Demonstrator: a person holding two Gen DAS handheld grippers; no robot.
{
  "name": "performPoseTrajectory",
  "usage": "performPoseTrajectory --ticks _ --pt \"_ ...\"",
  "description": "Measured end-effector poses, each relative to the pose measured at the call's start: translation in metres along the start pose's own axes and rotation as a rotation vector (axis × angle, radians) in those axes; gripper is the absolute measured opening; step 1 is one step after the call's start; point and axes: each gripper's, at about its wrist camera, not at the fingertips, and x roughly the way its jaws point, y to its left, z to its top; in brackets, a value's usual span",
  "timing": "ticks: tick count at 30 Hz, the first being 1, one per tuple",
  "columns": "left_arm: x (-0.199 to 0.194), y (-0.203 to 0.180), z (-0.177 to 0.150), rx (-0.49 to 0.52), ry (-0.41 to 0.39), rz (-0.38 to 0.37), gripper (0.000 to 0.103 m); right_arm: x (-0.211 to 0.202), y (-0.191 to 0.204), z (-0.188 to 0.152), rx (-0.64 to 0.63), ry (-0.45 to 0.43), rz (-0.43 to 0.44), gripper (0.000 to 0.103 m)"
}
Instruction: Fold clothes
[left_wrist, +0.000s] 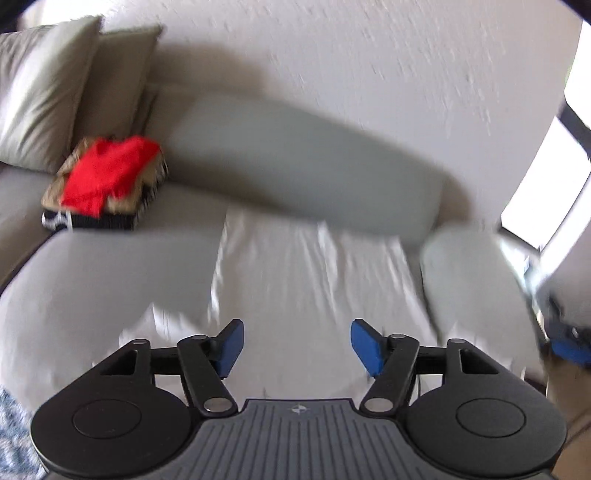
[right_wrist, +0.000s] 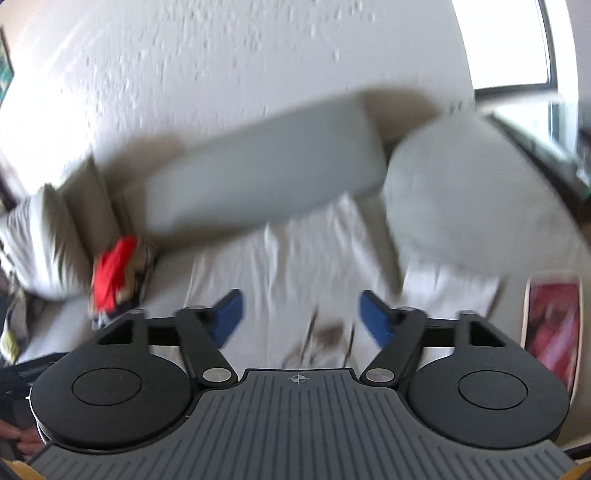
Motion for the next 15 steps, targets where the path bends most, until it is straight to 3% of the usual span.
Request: performPoseTrajectory --ticks 2,4,9,12,15 --pt "0.022 0.008 0.021 -0.004 -0.044 0.047 0.076 0.024 -0.006 0.023 0.027 0.022 -0.012 0.09" --pt "0.062 0.023 0.039 -0.036 -0.036 0.087 0.078 0.058 -0.014 0.042 0.064 0.063 -0.018 0.09" --pt "0.178 0.073 0.068 -0.183 0.053 0.141 0.066 0.168 -0.044 0.066 0.156 0.159 0.004 0.072" --pt "0.235 0.095 0.074 -0.219 0.063 0.149 0.059 0.236 -0.063 0.071 0.177 0.186 -0.039 0.056" --pt "0.284 0.114 0.08 -0.239 0.076 0.138 0.054 0.303 -0.085 0.077 0.209 0.189 -0.082 0.051"
